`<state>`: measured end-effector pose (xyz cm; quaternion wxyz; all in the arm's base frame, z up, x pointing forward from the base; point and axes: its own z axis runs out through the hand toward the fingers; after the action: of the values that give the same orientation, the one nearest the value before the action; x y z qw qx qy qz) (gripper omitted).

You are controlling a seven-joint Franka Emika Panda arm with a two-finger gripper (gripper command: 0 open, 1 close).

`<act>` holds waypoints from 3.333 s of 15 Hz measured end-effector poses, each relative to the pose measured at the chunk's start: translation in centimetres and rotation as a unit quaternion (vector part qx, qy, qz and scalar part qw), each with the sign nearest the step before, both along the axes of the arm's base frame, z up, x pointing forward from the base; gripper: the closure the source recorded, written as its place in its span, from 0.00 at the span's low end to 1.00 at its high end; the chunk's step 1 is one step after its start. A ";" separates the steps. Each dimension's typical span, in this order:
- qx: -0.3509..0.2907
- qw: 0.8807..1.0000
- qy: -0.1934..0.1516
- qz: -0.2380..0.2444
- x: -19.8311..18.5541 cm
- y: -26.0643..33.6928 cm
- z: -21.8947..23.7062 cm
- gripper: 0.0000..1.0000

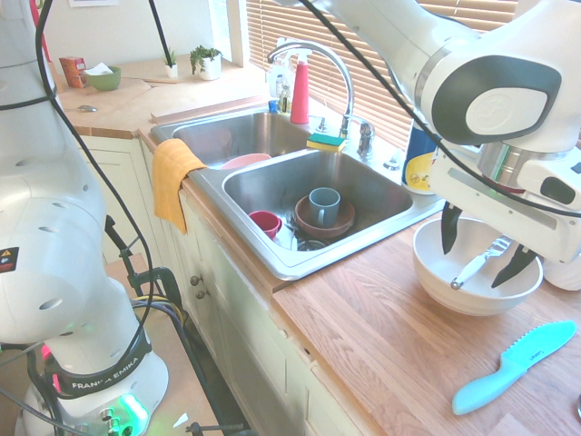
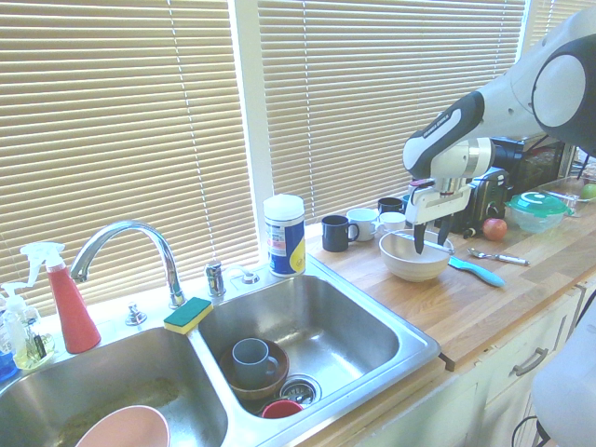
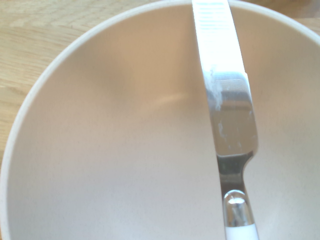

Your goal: Put the knife into the sink

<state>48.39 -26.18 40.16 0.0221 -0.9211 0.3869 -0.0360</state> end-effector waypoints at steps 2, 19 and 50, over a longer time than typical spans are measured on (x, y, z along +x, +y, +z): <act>0.000 1.000 0.000 -0.001 -0.1 -0.1 -0.1 1.00; 0.001 1.000 0.002 -0.002 0.0 -0.1 -0.6 1.00; -0.002 0.997 -0.002 -0.072 3.6 38.0 -20.7 1.00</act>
<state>51.98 11.77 19.51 0.0185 -0.8910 0.4517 -0.0405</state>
